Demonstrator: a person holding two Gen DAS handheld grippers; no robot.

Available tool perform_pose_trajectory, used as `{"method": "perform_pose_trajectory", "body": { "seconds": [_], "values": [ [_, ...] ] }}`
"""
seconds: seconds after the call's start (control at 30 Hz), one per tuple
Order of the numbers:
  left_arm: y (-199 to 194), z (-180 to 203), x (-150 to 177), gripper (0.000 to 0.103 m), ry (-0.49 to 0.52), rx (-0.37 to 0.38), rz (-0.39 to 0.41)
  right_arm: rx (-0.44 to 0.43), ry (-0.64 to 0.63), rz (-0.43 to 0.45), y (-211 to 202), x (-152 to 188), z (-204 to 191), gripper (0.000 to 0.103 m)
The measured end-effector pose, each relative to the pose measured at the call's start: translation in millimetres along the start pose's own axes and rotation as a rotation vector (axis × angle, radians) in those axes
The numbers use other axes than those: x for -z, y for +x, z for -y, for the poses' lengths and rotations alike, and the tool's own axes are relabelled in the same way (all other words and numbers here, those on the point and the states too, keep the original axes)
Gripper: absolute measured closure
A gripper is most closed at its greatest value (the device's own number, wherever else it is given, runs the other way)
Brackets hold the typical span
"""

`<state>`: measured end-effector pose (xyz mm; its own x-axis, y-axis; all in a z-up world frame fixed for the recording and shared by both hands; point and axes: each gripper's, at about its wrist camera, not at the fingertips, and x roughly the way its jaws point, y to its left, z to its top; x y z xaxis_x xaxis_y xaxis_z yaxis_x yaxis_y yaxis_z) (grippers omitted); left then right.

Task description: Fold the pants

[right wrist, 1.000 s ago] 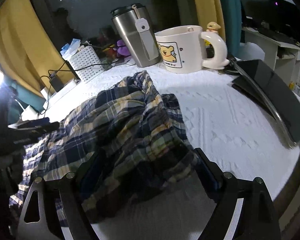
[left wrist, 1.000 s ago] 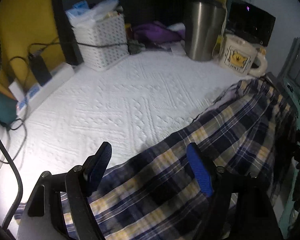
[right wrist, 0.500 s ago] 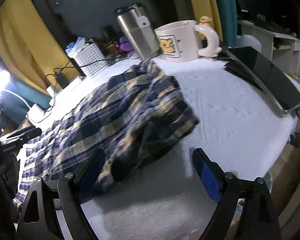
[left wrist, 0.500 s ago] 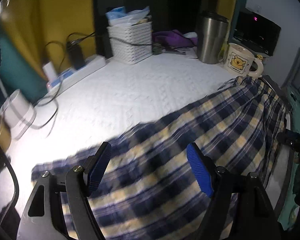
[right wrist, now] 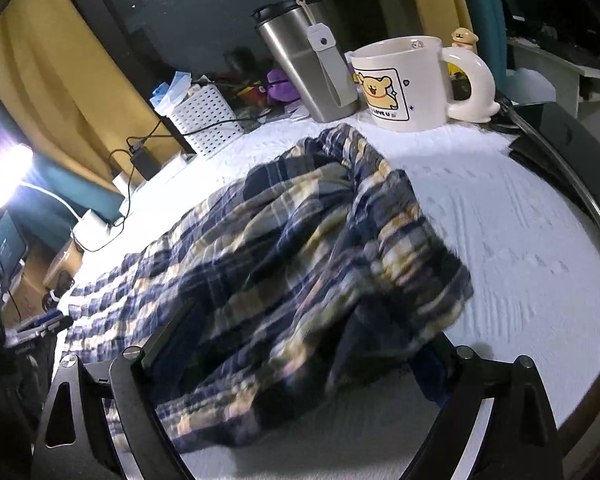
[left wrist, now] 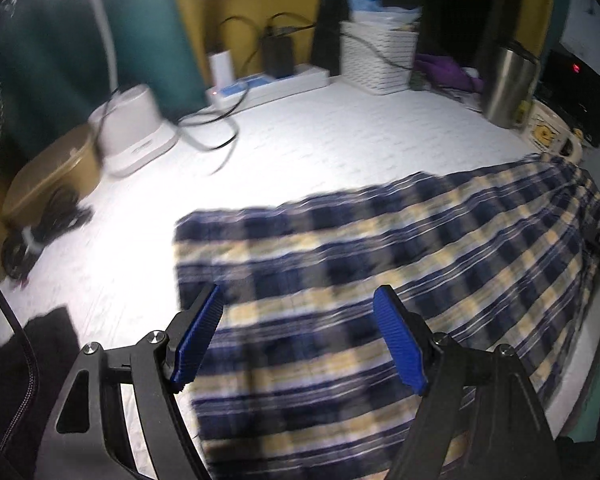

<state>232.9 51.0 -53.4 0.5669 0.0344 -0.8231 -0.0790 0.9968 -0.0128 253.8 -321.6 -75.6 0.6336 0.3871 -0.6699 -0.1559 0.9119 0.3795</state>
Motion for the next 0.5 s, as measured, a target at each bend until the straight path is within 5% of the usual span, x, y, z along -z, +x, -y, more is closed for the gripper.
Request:
{"method": "perform_pose_trajectory", "body": {
  "seconds": [0.33, 0.4, 0.5],
  "values": [
    [1, -8, 8, 0.025, -0.037, -0.018, -0.008, -0.125, 0.112, 0.016, 25, -19, 0, 0.010],
    [-1, -8, 7, 0.025, -0.035, -0.018, -0.002, -0.139, 0.122, -0.003, 30, -20, -1, 0.038],
    [-2, -9, 6, 0.025, -0.037, -0.024, -0.002, -0.146, 0.133, -0.022, 36, -20, -1, 0.063]
  ]
}}
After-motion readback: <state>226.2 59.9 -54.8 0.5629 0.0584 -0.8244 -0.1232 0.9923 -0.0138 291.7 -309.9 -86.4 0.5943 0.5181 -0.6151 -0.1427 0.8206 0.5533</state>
